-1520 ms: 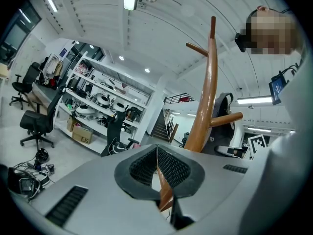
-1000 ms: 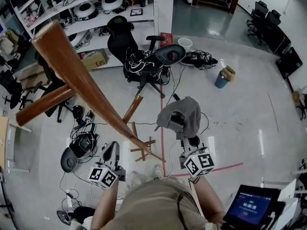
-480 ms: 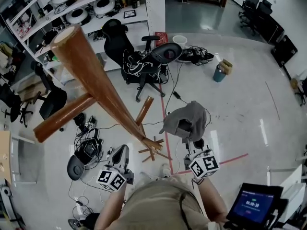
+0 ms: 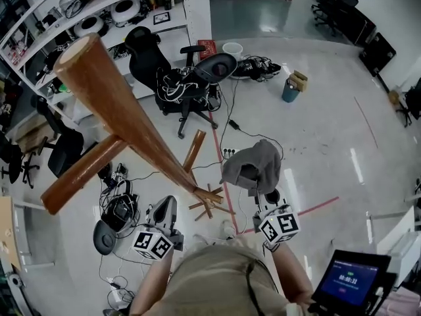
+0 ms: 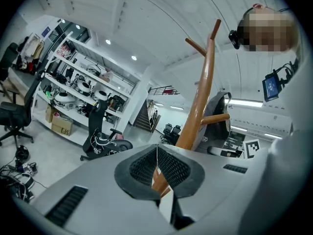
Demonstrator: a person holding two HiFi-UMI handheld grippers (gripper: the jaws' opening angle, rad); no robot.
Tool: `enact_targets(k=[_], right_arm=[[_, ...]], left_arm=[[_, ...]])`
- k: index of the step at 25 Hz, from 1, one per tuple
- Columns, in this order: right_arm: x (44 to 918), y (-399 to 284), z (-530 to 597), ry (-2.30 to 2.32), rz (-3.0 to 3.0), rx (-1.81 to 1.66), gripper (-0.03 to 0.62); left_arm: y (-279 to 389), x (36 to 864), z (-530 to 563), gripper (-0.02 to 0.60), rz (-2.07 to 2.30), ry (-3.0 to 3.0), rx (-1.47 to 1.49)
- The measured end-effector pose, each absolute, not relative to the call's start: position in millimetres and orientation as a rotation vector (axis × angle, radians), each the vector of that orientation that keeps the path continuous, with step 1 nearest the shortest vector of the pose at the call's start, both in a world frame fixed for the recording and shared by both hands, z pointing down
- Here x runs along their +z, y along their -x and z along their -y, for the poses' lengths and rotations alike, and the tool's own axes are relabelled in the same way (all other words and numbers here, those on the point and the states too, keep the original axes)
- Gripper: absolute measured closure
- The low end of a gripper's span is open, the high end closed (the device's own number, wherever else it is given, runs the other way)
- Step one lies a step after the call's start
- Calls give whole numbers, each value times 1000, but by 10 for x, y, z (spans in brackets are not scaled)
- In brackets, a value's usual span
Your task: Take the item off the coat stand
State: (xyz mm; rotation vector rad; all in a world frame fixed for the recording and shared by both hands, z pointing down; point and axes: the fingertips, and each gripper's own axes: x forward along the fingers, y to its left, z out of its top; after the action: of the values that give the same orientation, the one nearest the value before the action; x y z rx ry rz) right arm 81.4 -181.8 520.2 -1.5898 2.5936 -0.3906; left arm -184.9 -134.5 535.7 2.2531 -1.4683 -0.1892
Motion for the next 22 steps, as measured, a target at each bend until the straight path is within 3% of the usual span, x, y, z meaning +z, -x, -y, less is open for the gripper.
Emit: enact_targets(k=[22], right_arm=[[5679,-855,1558,1683,-2579,-466,560]], left_arm=[[1806,5311,1420,563,1394,-2297,-207]])
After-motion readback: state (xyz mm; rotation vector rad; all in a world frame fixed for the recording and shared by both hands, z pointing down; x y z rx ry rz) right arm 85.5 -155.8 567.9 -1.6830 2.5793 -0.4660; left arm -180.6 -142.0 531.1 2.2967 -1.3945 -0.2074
